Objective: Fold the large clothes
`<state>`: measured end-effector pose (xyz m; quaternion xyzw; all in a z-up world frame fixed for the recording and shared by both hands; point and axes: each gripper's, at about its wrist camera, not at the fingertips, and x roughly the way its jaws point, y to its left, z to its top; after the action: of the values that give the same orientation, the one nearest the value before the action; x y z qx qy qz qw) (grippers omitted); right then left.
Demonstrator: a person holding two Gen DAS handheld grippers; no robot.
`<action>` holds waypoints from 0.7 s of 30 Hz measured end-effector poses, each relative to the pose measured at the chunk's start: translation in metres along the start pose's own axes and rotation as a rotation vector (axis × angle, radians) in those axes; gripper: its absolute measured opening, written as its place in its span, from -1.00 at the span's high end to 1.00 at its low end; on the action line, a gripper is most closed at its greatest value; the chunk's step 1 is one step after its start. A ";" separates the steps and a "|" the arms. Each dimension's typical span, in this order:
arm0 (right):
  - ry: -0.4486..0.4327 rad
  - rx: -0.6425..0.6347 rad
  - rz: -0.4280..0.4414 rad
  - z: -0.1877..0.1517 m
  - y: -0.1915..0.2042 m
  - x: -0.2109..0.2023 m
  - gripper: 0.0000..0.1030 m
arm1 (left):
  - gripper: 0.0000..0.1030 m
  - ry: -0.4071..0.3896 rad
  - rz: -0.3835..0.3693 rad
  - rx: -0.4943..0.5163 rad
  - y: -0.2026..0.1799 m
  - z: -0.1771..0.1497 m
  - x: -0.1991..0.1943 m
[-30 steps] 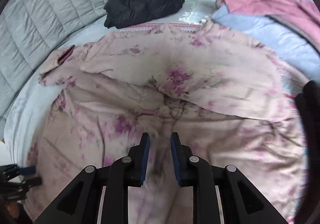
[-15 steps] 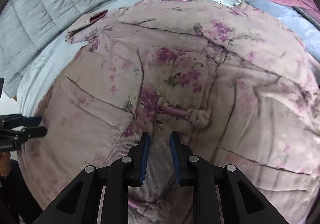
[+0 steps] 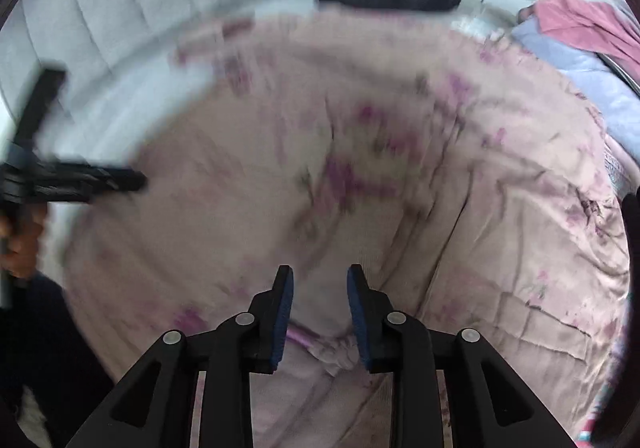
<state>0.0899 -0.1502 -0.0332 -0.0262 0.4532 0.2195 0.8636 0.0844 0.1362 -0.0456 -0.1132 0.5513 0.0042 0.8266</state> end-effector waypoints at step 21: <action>-0.002 0.217 -0.155 -0.002 -0.115 -0.009 -0.60 | -0.54 -0.221 0.742 0.177 0.046 0.205 0.055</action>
<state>0.1302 -0.2574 -0.0451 0.0327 0.4700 0.1020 0.8761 0.2864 0.2139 -0.0287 0.1665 0.4607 0.2674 0.8298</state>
